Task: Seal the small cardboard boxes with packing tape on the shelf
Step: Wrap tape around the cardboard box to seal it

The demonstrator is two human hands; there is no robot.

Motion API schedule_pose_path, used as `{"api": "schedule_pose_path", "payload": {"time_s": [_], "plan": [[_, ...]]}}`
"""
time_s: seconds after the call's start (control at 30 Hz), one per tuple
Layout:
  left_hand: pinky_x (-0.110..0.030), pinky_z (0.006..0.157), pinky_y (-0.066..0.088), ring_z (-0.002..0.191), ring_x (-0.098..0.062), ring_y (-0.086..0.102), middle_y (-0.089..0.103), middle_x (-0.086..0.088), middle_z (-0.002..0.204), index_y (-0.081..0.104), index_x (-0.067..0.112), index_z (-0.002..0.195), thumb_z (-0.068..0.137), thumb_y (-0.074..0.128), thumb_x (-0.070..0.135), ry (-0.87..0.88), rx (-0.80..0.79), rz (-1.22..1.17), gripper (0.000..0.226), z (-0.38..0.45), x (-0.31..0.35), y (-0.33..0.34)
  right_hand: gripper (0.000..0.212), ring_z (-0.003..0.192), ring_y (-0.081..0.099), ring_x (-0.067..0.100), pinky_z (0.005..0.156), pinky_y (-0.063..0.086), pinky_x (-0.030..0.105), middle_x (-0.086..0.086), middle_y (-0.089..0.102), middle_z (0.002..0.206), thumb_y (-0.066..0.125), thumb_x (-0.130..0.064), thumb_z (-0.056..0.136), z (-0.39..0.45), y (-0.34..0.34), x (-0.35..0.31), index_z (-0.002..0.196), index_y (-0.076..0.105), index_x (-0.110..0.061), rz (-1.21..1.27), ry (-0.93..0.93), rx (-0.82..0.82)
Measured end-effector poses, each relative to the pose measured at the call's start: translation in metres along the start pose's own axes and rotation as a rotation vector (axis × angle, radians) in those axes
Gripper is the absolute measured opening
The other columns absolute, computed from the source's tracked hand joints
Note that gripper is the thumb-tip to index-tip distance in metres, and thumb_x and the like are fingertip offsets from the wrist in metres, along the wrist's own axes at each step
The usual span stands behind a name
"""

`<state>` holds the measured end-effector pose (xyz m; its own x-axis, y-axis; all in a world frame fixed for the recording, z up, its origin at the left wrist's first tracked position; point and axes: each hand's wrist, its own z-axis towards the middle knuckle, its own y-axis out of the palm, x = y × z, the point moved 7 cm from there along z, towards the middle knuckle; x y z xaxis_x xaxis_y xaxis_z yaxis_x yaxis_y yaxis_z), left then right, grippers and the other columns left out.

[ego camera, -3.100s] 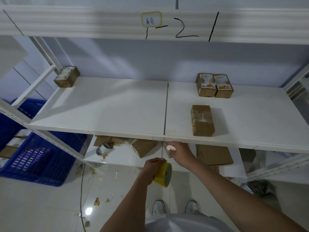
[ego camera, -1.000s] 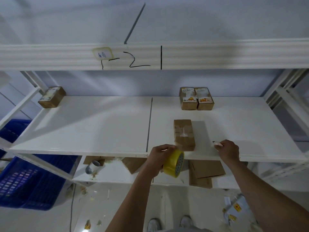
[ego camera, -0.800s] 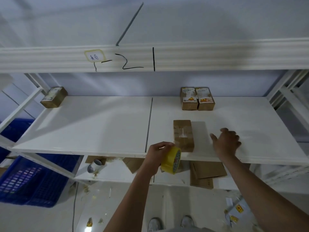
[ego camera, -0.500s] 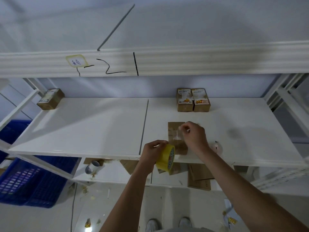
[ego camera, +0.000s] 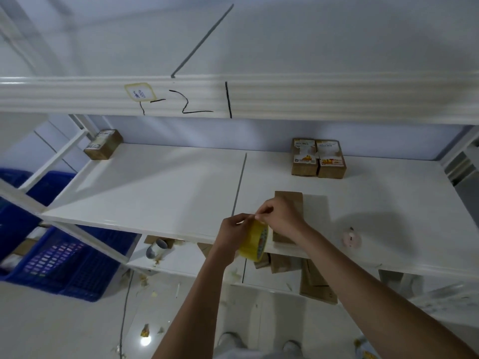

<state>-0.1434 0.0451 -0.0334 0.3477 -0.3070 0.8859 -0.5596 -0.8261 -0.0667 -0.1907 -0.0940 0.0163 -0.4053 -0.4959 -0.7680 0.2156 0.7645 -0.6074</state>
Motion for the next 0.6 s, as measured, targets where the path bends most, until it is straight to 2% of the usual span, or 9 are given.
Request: {"api": "schedule_pose_path", "payload": {"time_s": [0.07, 0.17, 0.3, 0.37, 0.5, 0.6], "plan": [[-0.050, 0.087, 0.059, 0.094, -0.032, 0.072, 0.074, -0.014, 0.103, 0.076, 0.020, 0.103, 0.098, 0.062, 0.027, -0.010, -0.007, -0.002, 0.017, 0.000, 0.000, -0.019, 0.009, 0.084, 0.064, 0.007, 0.062, 0.041, 0.011, -0.002, 0.074, 0.092, 0.074, -0.019, 0.089, 0.009, 0.017, -0.013, 0.093, 0.079, -0.013, -0.027, 0.007, 0.004], [-0.037, 0.077, 0.061, 0.086, -0.023, 0.072, 0.073, -0.014, 0.104, 0.072, 0.016, 0.115, 0.097, 0.063, 0.018, -0.035, -0.053, -0.069, 0.020, -0.001, -0.008, -0.055, 0.009, 0.084, 0.066, 0.010, 0.064, 0.043, 0.013, 0.001, 0.075, 0.093, 0.073, -0.015, 0.089, 0.024, 0.049, -0.034, 0.094, 0.080, -0.010, -0.053, 0.017, -0.008], [-0.043, 0.089, 0.059, 0.101, -0.026, 0.072, 0.073, -0.013, 0.113, 0.063, 0.020, 0.129, 0.087, 0.076, 0.021, -0.076, -0.099, -0.112, 0.044, 0.004, -0.035, -0.110, 0.005, 0.086, 0.068, 0.012, 0.075, 0.050, 0.019, 0.003, 0.076, 0.092, 0.076, -0.010, 0.086, 0.039, 0.095, -0.060, 0.089, 0.080, -0.009, -0.054, 0.033, -0.035], [-0.038, 0.084, 0.059, 0.101, -0.024, 0.072, 0.071, -0.014, 0.115, 0.055, 0.019, 0.134, 0.084, 0.080, 0.021, -0.124, -0.072, -0.179, 0.056, 0.008, -0.049, -0.136, 0.004, 0.082, 0.068, 0.009, 0.076, 0.052, 0.019, 0.003, 0.076, 0.089, 0.076, -0.007, 0.084, 0.046, 0.115, -0.068, 0.085, 0.080, -0.009, -0.039, 0.043, -0.049], [-0.039, 0.082, 0.059, 0.097, -0.028, 0.070, 0.070, -0.015, 0.109, 0.058, 0.004, 0.130, 0.083, 0.080, 0.020, -0.192, -0.023, -0.192, 0.053, 0.017, -0.078, -0.169, 0.008, 0.077, 0.067, 0.008, 0.068, 0.049, 0.014, 0.003, 0.076, 0.085, 0.074, -0.002, 0.084, 0.051, 0.152, -0.067, 0.081, 0.080, -0.007, -0.046, 0.096, -0.065], [-0.032, 0.063, 0.053, 0.083, -0.025, 0.064, 0.062, -0.016, 0.101, 0.052, 0.003, 0.113, 0.082, 0.082, 0.019, -0.250, -0.006, -0.159, 0.046, 0.021, -0.091, -0.181, 0.009, 0.077, 0.068, 0.009, 0.073, 0.053, 0.018, 0.004, 0.076, 0.084, 0.074, -0.001, 0.084, 0.050, 0.175, -0.059, 0.080, 0.080, -0.007, -0.056, 0.145, -0.075]]}}
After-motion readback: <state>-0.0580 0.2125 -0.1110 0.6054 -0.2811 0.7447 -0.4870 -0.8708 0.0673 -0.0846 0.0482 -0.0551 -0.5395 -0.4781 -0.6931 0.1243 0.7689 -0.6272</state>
